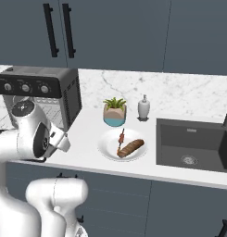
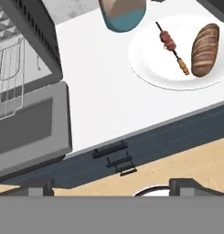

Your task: Pick up the kebab skewer and baguette bread, and place them inside the toaster oven. Close the toaster oven door and start by setting the timer.

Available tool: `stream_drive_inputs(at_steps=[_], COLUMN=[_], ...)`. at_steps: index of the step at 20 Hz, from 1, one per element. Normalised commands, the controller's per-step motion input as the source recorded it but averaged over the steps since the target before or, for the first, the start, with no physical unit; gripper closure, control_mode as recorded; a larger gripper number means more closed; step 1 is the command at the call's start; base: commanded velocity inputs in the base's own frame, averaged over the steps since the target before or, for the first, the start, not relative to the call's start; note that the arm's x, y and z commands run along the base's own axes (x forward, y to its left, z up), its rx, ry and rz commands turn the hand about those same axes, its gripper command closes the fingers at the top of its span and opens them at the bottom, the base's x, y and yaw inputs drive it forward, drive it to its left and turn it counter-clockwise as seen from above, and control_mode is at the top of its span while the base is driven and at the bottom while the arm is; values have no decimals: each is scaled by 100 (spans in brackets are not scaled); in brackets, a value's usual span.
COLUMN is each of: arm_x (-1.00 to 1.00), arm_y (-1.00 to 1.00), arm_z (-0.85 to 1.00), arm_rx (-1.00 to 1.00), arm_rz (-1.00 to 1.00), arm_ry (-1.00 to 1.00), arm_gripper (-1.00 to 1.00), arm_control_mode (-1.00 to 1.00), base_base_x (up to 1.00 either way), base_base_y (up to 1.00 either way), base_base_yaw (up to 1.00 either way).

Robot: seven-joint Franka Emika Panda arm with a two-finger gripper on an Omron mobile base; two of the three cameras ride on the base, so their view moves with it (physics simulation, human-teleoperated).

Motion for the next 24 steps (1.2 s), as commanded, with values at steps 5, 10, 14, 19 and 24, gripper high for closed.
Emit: stream_drive_inputs(at_steps=[5,10,14,19,24], arm_x=[0,1,20,30,50], arm_y=[-100,-100,-82,-66,-43], arm_z=[5,-1,-3,0,-3], arm_rx=[4,0,0,-1,0], arm_rz=[-8,-9,-8,-6,-1], arm_ry=[7,2,0,0,0], arm_gripper=[-100,-100,-100,-100,-100], arm_control_mode=[-100,-100,-100,-100,-100], base_base_x=[0,0,0,0,0], base_base_y=[0,0,0,0,0], base_base_yaw=[0,0,0,0,0])
